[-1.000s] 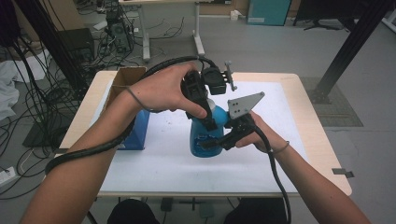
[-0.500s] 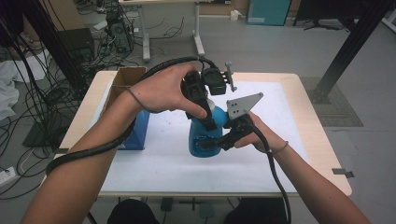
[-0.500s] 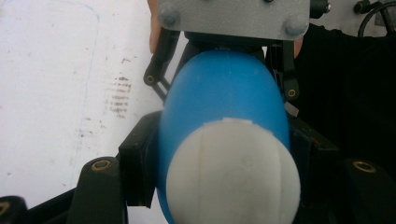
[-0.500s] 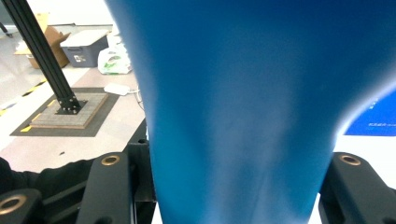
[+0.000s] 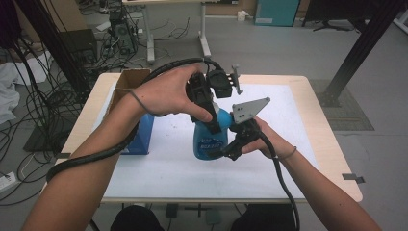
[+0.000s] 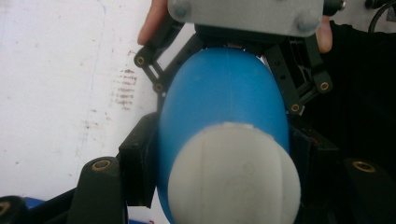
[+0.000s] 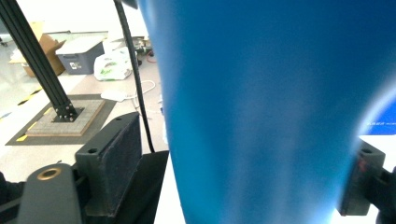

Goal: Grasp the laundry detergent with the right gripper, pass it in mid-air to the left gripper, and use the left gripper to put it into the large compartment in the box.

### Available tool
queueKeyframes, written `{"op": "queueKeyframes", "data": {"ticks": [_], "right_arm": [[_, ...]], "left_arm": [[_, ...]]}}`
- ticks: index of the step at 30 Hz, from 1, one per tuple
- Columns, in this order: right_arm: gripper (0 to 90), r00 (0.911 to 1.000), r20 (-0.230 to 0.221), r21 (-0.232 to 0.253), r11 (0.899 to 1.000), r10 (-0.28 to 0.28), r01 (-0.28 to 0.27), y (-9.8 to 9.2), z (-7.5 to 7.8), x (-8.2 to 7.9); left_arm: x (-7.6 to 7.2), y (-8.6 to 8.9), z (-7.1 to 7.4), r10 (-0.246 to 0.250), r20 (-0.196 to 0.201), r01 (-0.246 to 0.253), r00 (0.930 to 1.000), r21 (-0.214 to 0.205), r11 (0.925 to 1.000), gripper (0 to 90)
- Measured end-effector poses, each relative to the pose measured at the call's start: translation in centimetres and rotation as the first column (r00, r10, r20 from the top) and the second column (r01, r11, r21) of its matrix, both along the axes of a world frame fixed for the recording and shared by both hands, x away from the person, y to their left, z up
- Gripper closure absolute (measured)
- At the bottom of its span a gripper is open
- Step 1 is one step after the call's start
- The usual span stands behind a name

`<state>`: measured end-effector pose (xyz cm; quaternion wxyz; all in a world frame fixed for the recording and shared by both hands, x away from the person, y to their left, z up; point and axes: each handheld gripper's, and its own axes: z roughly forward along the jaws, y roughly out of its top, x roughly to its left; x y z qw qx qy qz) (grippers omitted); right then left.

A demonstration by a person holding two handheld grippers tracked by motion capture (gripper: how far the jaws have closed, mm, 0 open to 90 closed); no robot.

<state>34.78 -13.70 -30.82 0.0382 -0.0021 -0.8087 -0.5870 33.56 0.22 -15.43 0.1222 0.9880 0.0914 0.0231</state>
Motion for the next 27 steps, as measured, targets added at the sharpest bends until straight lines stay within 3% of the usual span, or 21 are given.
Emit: {"op": "queueKeyframes", "data": {"ticks": [8, 18, 27], "right_arm": [[9.8, 0.9997, 0.004, 0.013, 1.0, -0.023, 0.023, -0.6, 0.2, 0.2], [8.5, 0.9989, -0.002, -0.006, 0.999, -0.047, 0.047, -1.4, 0.1, 0.5], [8.5, 0.9974, -0.003, -0.033, 0.997, -0.072, 0.072, -2.0, 0.0, 0.7]], "left_arm": [[0.0, 0.0, -0.1, -0.001, 0.002, 0.001, 1.0, 0.009, 1.0, 37.5], [0.1, 0.0, -0.2, 0.006, 0.001, -0.006, 1.0, 0.028, 0.9996, 37.5], [0.2, 0.4, -0.1, 0.032, 0.007, -0.032, 0.9995, 0.018, 0.9993, 37.5]]}}
